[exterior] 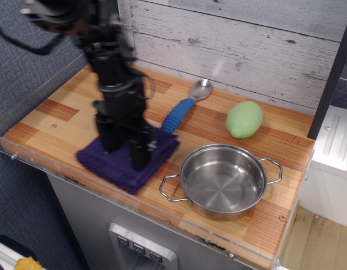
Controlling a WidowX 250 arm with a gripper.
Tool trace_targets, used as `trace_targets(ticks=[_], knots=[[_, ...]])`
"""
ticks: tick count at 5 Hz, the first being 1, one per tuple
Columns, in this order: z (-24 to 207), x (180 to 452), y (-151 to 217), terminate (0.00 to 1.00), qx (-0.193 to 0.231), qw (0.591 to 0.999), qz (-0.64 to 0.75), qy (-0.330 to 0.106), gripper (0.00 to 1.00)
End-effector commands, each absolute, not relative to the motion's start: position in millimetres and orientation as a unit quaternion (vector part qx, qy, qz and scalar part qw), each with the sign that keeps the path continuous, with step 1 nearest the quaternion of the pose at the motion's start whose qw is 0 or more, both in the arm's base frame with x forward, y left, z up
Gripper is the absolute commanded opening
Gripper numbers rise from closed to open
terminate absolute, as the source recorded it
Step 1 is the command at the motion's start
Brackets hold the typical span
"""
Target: Move the cloth to the left edge of the pot.
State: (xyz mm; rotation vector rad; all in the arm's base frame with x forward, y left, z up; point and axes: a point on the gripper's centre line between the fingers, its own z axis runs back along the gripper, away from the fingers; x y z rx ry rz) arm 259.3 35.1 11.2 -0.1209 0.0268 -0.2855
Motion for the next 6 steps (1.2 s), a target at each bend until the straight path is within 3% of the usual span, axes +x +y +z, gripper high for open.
trace_targets(ticks=[1, 2, 4, 6], knots=[[7.3, 258.8, 1.3, 0.0, -0.062, 0.983, -0.172, 0.032, 1.0], [16.4, 256.6, 14.6, 0.0, -0.05, 0.987, -0.149, 0.031, 1.0], [76.5, 249.0, 42.1, 0.0, -0.025, 0.997, -0.073, -0.005, 1.0], [115.0, 252.6, 38.1, 0.0, -0.023, 0.996, -0.074, -0.033, 1.0]])
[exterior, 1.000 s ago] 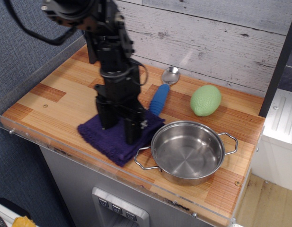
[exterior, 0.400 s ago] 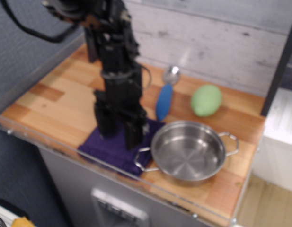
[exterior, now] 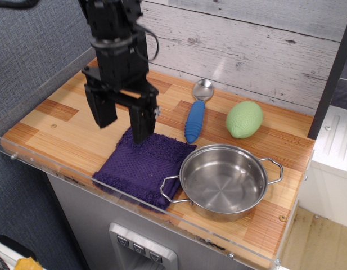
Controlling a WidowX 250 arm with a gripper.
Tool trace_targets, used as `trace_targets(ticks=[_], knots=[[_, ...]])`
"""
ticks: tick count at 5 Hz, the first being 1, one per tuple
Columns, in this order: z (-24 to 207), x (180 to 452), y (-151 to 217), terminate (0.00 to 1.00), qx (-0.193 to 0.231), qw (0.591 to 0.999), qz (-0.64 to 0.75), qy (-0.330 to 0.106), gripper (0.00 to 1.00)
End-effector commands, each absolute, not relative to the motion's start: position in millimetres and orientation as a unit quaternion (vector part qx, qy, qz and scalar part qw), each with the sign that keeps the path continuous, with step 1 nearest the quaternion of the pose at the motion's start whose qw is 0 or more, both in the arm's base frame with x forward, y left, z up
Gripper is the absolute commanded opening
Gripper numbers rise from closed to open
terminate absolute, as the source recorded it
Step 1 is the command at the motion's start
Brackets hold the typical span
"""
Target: Move the cloth to the left edge of the pot.
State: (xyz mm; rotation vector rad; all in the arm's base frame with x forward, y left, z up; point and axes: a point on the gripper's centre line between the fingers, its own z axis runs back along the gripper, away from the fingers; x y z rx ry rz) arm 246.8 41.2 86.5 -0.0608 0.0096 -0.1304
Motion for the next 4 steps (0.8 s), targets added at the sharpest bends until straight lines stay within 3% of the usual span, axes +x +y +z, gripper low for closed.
trace_targets(ticks=[1, 4], knots=[[125.2, 254.0, 35.1, 0.0, -0.014, 0.997, -0.069, -0.031, 1.0], [135.2, 241.4, 44.4, 0.0, 0.014, 0.999, -0.009, -0.05, 1.0]])
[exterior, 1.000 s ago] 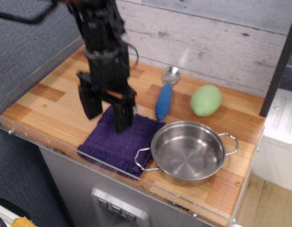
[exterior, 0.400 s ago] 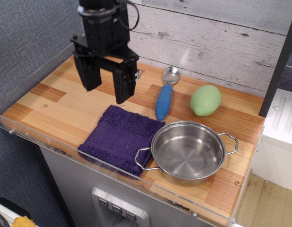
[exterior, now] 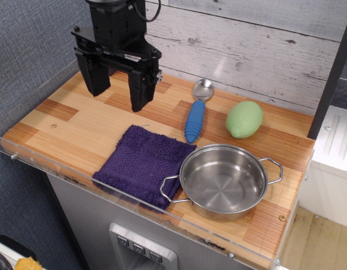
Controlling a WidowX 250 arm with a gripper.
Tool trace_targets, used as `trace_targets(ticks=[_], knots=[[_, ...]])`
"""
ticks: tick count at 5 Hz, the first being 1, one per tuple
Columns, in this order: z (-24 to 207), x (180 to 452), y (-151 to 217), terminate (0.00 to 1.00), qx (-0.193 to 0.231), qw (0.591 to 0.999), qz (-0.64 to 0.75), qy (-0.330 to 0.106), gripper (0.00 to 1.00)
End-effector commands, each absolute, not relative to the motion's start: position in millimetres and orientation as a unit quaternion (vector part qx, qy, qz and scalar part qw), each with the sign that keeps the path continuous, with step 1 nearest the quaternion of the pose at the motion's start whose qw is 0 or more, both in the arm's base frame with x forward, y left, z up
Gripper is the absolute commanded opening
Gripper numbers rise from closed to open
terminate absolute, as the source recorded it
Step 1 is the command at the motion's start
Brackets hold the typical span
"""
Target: Move the cloth to the left edge of the pot.
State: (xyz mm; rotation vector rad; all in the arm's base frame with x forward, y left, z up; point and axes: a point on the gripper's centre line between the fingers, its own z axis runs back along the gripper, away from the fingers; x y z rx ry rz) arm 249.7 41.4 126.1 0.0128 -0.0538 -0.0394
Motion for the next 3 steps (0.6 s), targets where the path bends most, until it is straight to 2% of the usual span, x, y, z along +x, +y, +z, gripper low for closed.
trace_targets(ticks=[1, 2, 3], knots=[[126.9, 234.7, 51.2, 0.0, -0.009, 0.999, -0.011, -0.03, 1.0], [126.9, 234.7, 51.2, 0.0, -0.009, 0.999, -0.011, -0.03, 1.0], [126.9, 234.7, 51.2, 1.0, -0.009, 0.999, -0.011, -0.03, 1.0]])
